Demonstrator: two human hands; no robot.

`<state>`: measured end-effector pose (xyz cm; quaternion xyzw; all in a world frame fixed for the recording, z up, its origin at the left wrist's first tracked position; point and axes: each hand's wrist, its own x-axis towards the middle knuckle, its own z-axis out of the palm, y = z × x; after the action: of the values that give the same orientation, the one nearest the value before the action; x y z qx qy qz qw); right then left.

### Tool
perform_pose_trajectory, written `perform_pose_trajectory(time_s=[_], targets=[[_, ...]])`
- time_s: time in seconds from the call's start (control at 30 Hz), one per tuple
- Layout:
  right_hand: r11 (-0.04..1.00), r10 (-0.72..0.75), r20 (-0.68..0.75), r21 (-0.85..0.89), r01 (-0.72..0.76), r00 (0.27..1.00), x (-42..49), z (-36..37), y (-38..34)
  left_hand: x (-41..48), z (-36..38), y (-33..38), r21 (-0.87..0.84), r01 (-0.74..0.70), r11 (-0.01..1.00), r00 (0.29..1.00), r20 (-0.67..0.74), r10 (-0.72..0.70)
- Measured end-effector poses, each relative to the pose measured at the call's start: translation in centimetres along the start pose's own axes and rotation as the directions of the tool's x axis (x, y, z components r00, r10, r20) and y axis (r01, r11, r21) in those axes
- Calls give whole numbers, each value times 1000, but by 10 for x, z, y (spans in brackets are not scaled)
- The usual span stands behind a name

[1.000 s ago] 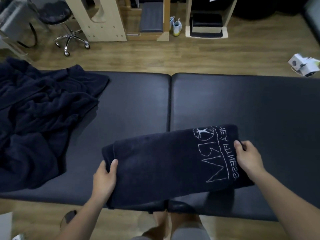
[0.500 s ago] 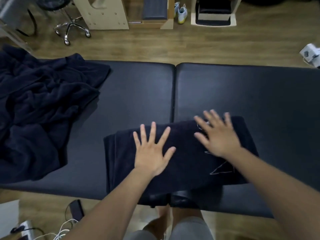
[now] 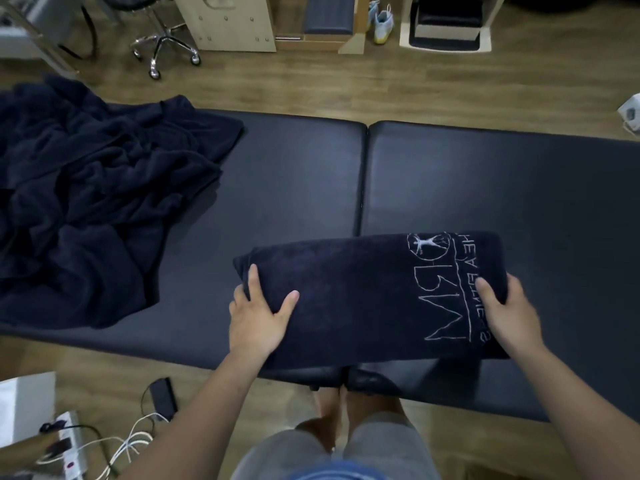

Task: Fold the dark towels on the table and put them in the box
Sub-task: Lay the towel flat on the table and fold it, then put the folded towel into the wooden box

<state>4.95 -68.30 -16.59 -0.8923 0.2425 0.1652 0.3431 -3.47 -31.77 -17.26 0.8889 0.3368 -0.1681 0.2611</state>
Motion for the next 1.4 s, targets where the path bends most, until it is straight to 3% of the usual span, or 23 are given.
perform_pose_trajectory(time_s=[0.1, 0.23, 0.33, 0.4, 0.6, 0.7, 0.87, 1.07, 1.27, 1.4], targets=[[998, 62, 9, 12, -62, 998, -12, -3, 4, 8, -7, -12, -295, 58, 954, 997, -39, -72], [958, 203, 64, 192, -212, 977, -18, -5, 15, 9, -8, -27, -511, 229, 828, 973, 155, -173], [833, 315, 231, 398, -385, 920, -40, -10, 34, 8, -12, -28, -515, 242, 822, 964, 226, -142], [780, 364, 306, 415, -468, 880, -65, -13, 55, 4, -16, -22, -508, 200, 838, 964, 255, -75], [601, 500, 372, 501, -622, 782, -150, -16, 149, -51, 10, 0, -439, 34, 898, 930, 342, 132], [544, 565, 311, 556, -629, 764, -198, -29, 207, -91, 34, 13, -418, -81, 905, 889, 380, 255], [425, 629, 244, 687, -590, 738, -295, -59, 306, -185, 92, 53, -355, -326, 877, 760, 454, 466], [210, 798, 116, 867, -452, 591, -470, -66, 424, -346, 186, 80, -199, -634, 747, 481, 655, 583], [210, 901, -65, 931, -298, 430, -586, -66, 502, -501, 267, 85, -197, -808, 555, 212, 782, 586], [233, 942, -160, 944, -234, 295, -608, -77, 528, -571, 304, 89, -226, -854, 469, 96, 817, 568]])
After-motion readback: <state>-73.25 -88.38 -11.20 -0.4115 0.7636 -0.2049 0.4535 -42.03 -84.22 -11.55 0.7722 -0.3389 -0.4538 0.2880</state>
